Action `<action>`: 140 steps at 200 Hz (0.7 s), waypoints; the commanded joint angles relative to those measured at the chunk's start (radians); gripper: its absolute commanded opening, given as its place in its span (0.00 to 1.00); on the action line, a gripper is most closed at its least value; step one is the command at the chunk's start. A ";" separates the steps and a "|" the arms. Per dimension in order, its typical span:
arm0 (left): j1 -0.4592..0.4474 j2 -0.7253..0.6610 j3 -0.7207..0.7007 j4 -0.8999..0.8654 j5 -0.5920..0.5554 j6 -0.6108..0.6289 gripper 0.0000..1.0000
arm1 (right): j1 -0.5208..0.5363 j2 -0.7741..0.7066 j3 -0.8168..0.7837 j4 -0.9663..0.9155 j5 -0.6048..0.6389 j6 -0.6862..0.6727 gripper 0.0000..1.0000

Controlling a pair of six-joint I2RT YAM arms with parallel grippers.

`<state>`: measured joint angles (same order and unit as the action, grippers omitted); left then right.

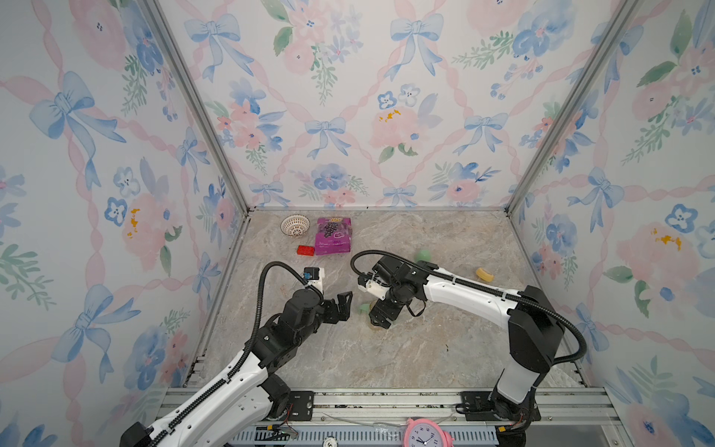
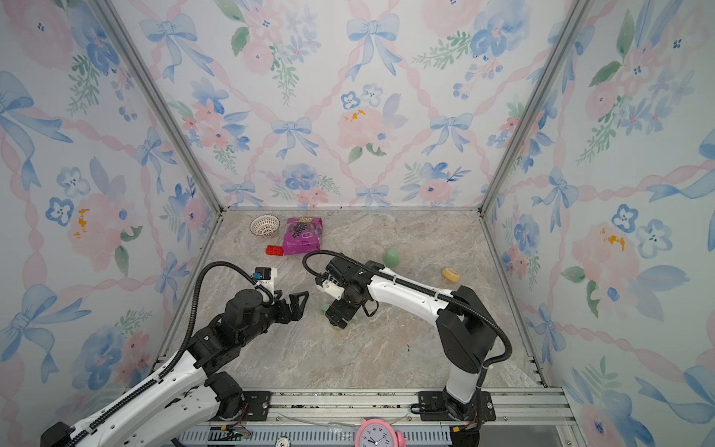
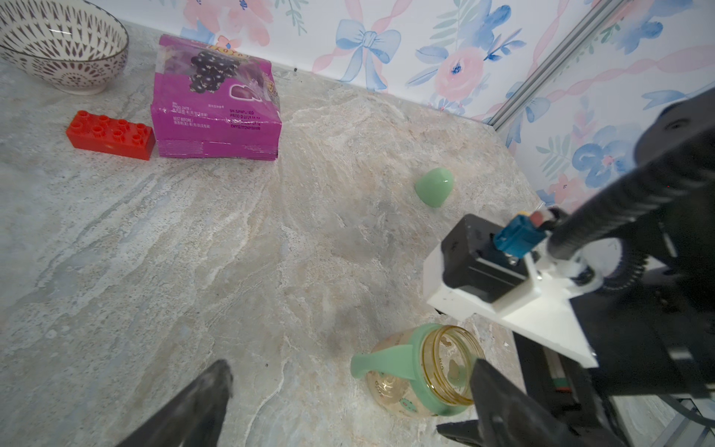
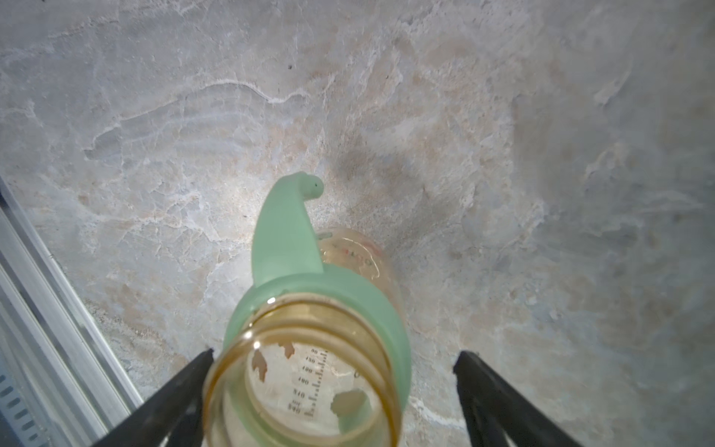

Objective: Assemble the baby bottles
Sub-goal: Pick up the baby bottle from the center of the board.

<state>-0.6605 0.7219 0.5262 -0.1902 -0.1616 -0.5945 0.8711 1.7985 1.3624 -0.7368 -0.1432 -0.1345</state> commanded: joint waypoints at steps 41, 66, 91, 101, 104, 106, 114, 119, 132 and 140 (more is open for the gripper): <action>0.005 -0.059 -0.016 -0.031 -0.029 0.018 0.98 | 0.013 0.068 0.058 -0.013 0.005 0.004 0.89; 0.004 -0.056 -0.018 -0.032 -0.028 0.016 0.98 | 0.017 0.085 0.060 -0.013 0.005 0.010 0.80; 0.004 -0.055 -0.018 -0.032 -0.024 0.022 0.98 | 0.021 0.090 0.060 -0.013 0.009 0.020 0.67; 0.004 -0.055 -0.018 -0.032 -0.023 0.023 0.98 | 0.025 0.086 0.060 -0.016 0.014 0.024 0.63; 0.005 -0.054 -0.018 -0.032 -0.024 0.022 0.98 | 0.026 0.086 0.061 -0.018 0.019 0.027 0.61; 0.004 -0.054 -0.018 -0.031 -0.024 0.023 0.98 | 0.026 0.086 0.063 -0.020 0.022 0.029 0.60; 0.004 -0.054 -0.018 -0.031 -0.022 0.025 0.98 | 0.027 0.085 0.070 -0.032 0.026 0.034 0.54; 0.003 -0.055 -0.020 -0.031 -0.022 0.025 0.98 | 0.028 0.082 0.077 -0.041 0.027 0.039 0.50; 0.004 -0.051 -0.021 -0.030 -0.028 0.023 0.98 | 0.031 0.066 0.085 -0.054 0.052 0.067 0.43; 0.005 -0.048 -0.021 -0.019 -0.033 0.029 0.98 | 0.029 0.044 0.088 -0.060 0.070 0.092 0.39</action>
<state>-0.6601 0.6712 0.5194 -0.2111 -0.1768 -0.5869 0.8886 1.8648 1.4181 -0.7456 -0.1219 -0.1024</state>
